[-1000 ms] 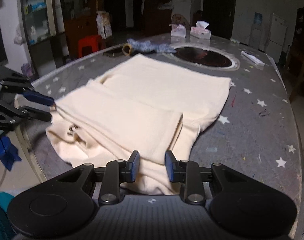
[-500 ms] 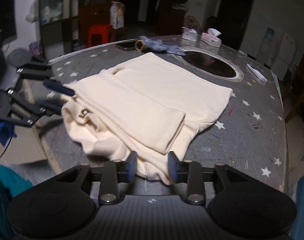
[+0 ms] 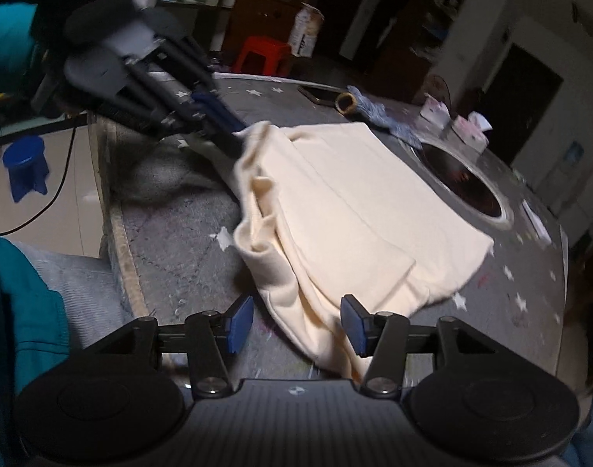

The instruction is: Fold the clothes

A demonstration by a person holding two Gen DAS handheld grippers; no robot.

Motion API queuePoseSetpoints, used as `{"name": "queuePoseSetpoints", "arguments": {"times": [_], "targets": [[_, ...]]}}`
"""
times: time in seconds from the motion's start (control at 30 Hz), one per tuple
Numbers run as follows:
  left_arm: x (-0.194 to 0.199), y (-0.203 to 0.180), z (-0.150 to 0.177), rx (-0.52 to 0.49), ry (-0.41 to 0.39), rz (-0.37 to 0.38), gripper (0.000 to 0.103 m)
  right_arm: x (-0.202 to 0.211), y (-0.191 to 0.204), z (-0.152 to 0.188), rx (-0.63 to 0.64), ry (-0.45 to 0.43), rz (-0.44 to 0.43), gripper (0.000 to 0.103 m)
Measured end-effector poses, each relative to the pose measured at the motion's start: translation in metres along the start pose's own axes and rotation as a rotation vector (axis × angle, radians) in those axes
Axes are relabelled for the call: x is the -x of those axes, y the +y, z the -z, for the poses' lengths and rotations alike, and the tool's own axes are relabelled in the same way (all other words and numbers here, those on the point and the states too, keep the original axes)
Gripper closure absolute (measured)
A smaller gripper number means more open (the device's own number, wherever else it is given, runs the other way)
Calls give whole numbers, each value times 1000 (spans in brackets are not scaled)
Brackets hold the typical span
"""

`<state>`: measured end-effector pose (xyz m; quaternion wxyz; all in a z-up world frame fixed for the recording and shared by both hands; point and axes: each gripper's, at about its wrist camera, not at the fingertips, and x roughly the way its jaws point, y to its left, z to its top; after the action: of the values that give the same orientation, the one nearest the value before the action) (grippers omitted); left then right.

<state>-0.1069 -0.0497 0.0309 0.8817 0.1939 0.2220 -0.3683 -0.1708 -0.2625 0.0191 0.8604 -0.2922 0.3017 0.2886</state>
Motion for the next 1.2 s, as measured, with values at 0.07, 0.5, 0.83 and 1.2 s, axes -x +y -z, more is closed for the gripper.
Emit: {"name": "queuePoseSetpoints", "arguments": {"times": [0.07, 0.5, 0.83, 1.2], "targets": [[-3, 5, -4, 22, 0, 7, 93, -6, 1, -1, 14, -15, 0, 53], [-5, 15, 5, 48, 45, 20, 87, -24, -40, -6, -186, -14, -77, 91], [7, 4, 33, -89, 85, -40, 72, -23, -46, -11, -227, -16, -79, 92], [22, 5, 36, -70, 56, 1, 92, -10, -39, -11, -242, -44, -59, 96]]}}
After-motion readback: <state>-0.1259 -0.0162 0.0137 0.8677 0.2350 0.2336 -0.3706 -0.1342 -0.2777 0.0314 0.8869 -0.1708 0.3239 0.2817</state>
